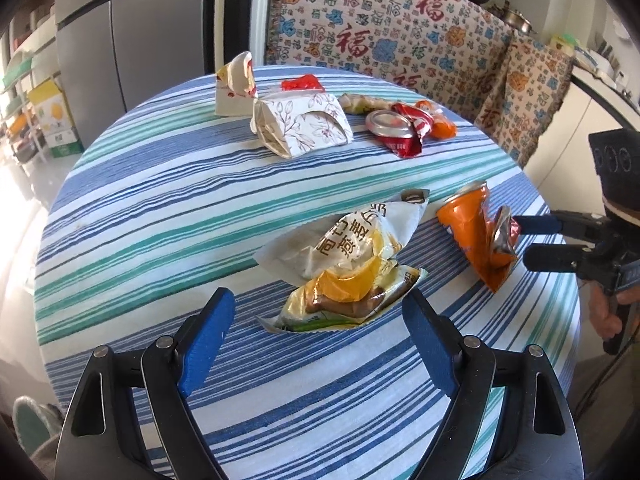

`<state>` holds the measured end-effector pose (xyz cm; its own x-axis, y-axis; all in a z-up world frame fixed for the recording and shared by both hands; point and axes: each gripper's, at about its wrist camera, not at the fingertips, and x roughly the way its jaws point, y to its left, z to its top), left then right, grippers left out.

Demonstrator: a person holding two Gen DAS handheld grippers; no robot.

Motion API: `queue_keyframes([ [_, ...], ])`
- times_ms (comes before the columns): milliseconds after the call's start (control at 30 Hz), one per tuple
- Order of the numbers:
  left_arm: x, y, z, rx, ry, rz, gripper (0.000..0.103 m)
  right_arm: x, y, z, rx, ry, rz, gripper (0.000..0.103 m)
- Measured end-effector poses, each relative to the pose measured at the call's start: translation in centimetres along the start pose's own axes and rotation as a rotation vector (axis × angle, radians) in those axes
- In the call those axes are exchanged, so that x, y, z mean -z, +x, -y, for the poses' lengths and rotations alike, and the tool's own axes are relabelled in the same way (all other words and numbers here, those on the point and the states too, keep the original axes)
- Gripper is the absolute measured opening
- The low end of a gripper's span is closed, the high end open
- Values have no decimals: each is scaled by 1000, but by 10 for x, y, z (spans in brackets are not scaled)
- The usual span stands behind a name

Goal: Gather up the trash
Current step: 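Grasp the white snack bag with the left tool while the right tool holds the orange can and bag, then lift and carry the white snack bag and orange items over the blue wastebasket with both tools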

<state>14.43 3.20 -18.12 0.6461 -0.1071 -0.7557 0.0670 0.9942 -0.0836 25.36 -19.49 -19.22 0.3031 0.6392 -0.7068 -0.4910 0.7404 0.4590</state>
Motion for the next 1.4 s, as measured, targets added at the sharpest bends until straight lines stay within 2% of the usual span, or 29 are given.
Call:
queue_keyframes([
  [67, 1, 1, 2, -3, 8, -3, 86, -1, 3, 11, -4, 64, 16, 85],
  [267, 4, 8, 9, -17, 30, -22, 86, -4, 14, -9, 87, -43, 32, 85],
  [300, 5, 9, 10, -21, 36, -25, 86, -5, 15, -11, 68, -44, 22, 75],
  [333, 5, 9, 11, -26, 42, -25, 86, -5, 15, -12, 31, -27, 10, 49],
  [367, 5, 8, 12, -31, 49, -23, 86, -4, 15, -12, 14, -12, 10, 41],
  [500, 4, 5, 11, -33, 42, -6, 86, -3, -1, -30, 72, -84, 66, 32],
  [633, 2, 0, 8, -25, 22, 22, 86, -3, -17, -44, 175, -159, 120, 30],
  [800, 0, 1, 12, -22, 28, 31, 84, -7, -15, -43, 206, -148, 125, 30],
  [933, 2, 7, 16, -20, 30, 9, 76, -9, 4, -33, 234, -78, 108, 36],
  [1067, 3, 8, 19, -22, 42, 6, 71, -14, 7, -18, 182, 48, 156, 36],
  [1167, 2, 7, 18, -27, 41, 9, 52, -17, 4, -14, 195, 79, 187, 31],
  [1333, 1, 2, 11, -3, -7, 23, 41, -15, -11, -35, 252, -13, 206, 29],
  [1400, -1, -2, 12, 10, -24, 30, 32, -12, -17, -43, 274, -54, 211, 29],
])
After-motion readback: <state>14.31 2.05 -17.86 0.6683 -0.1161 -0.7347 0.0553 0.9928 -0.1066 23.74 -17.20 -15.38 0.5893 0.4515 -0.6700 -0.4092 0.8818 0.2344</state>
